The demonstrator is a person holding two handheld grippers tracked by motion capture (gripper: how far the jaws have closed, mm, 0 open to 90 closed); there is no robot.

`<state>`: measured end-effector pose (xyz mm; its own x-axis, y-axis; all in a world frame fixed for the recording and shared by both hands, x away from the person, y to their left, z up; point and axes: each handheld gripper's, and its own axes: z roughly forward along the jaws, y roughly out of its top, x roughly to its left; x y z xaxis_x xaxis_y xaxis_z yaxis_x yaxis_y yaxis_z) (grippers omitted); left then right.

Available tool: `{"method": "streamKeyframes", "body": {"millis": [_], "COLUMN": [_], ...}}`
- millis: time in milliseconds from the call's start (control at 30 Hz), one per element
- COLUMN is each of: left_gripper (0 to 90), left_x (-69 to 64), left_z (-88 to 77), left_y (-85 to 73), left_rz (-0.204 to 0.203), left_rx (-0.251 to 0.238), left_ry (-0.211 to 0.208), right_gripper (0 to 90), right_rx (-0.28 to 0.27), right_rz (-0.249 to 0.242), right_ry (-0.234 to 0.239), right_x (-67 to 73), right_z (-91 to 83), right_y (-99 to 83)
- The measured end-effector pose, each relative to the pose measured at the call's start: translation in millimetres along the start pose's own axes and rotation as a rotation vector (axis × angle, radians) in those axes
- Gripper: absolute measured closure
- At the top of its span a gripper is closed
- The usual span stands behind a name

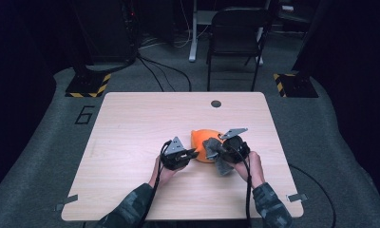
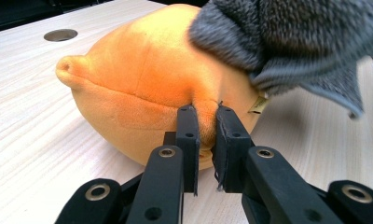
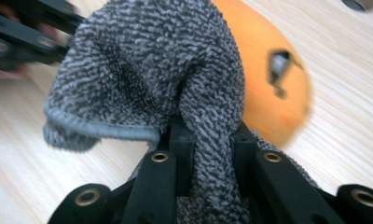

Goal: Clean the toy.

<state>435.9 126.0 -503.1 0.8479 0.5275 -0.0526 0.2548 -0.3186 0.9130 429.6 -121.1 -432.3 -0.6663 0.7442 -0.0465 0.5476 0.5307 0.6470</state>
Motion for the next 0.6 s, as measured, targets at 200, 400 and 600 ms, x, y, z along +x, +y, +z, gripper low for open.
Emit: {"method": "streamKeyframes", "body": {"millis": [200,400,600], "left_gripper": [81.2,81.2,81.1], "left_x": [-0.1,0.1,0.5], "left_z": [0.2,0.2,0.0], "left_y": [0.0,0.1,-0.3], "left_rz": [-0.005,-0.001,-0.010], "left_rx": [-0.001,0.000,-0.004], "left_ry": [-0.005,-0.004,0.001], "right_gripper": [76.7,76.7,76.2], "right_rx": [0.022,0.047,0.121], "right_rz": [0.088,0.166,0.215], "right_ry": [-0.027,-0.074,-0.135], "right_x": [-29.1,-51.1,-67.0], "right_z": [0.1,10.7,27.0], "right_y": [-14.4,-30.1,-46.6]}}
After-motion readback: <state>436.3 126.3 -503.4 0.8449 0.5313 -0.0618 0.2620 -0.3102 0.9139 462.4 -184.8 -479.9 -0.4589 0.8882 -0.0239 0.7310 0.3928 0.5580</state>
